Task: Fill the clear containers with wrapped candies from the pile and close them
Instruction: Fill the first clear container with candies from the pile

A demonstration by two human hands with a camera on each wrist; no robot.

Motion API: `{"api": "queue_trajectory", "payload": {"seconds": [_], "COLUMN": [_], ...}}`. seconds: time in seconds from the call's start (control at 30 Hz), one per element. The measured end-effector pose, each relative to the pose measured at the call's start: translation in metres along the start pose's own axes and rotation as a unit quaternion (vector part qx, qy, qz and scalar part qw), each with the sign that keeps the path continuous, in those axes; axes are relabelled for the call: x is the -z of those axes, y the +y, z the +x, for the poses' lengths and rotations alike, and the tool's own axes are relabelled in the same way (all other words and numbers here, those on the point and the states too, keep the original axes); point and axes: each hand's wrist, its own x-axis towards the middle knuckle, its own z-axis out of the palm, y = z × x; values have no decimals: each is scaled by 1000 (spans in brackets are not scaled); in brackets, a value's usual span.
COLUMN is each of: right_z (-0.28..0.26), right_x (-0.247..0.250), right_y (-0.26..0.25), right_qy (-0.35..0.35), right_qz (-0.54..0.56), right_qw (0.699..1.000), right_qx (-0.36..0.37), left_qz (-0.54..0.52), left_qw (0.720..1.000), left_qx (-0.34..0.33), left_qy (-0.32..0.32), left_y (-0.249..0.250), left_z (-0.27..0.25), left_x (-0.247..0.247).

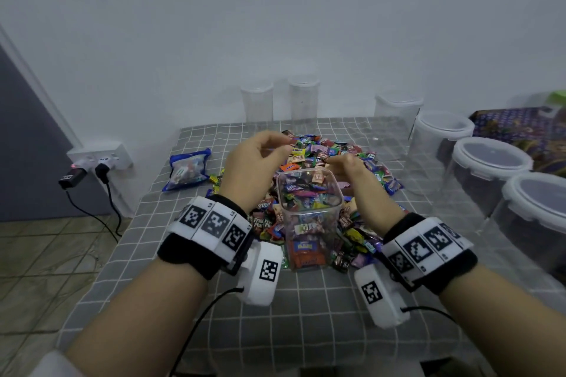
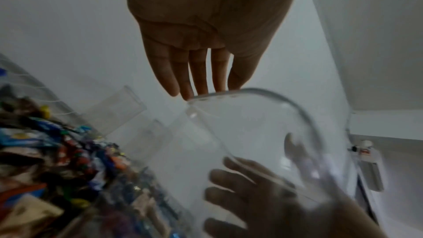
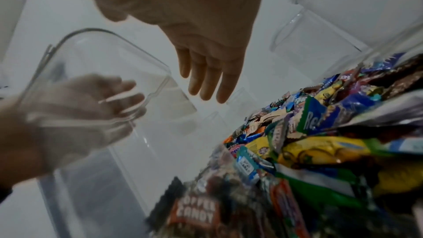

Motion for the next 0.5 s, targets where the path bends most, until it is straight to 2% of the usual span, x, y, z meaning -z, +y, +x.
{"api": "queue_trajectory", "payload": {"seconds": [0.07,0.13,0.23,0.33,0.4,0.5], "right_z": [11,22,35,43,48,49], "right_x": [4,7,10,8,6,2], "right_y": [1,6,14,25,32,31], "right_qy": [46,59,-33,-135,-181,-215], "right_qz": [-55,-186,-373,-457,-506,-548], "right_qw": [997,981,925,873,835,797], "right_qx": [-7,-20,-68,-104,-120,-132], "left_qz": [55,143,312,398,419,426], "left_qw": [998,987,933,877,858,847], "left_qx": [25,56,84,91,101,94], "left_qy": [-3,-46,-160,-252,-279,-303], "left_y": [-14,-29,-52,-72,-80,-86], "left_z": [6,12,20,27,29,27], "left_x": [1,0,-6,-15,-20,-24]}}
